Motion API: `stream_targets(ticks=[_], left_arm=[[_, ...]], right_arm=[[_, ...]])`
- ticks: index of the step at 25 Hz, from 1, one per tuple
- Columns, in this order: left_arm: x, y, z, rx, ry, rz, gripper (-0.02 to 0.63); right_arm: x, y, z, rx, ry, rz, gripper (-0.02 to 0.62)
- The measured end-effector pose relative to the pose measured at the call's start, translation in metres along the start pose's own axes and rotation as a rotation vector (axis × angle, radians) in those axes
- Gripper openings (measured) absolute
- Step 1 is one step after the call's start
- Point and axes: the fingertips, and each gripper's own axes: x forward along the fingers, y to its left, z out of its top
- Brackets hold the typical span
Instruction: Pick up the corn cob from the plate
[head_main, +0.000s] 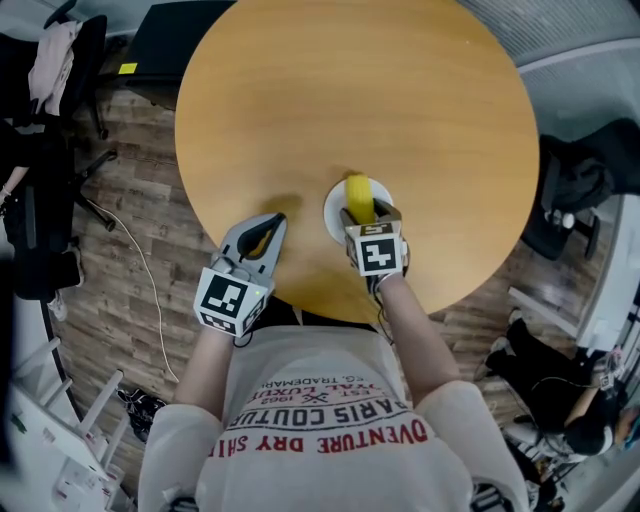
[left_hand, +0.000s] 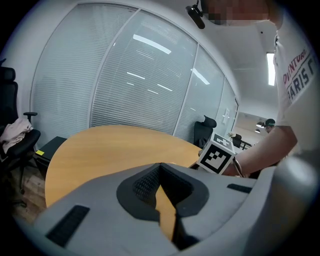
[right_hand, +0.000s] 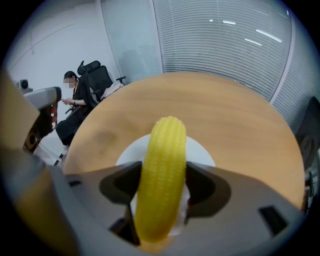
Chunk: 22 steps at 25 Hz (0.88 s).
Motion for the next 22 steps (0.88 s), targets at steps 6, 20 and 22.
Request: stream_targets(ticks=[6,20,22], left_arm=[[-0.003,-0.004,0.005,0.013,0.003,-0.007,0.034],[-0.013,-0.018,0.034,0.045,0.002,-0.031,0.034],[-0.017,-0.021,0.042,0.058,-0.006,-0.04,0.034]], right_arm=[[-0.002,-0.005,-0.002,0.009,0.008,0.008,0.272],[-0.066,0.002,0.025,0.097,-0.178,0.066,0.265],[-0.087,0.003,0.037,0.107,-0.242,0.061,0.265]])
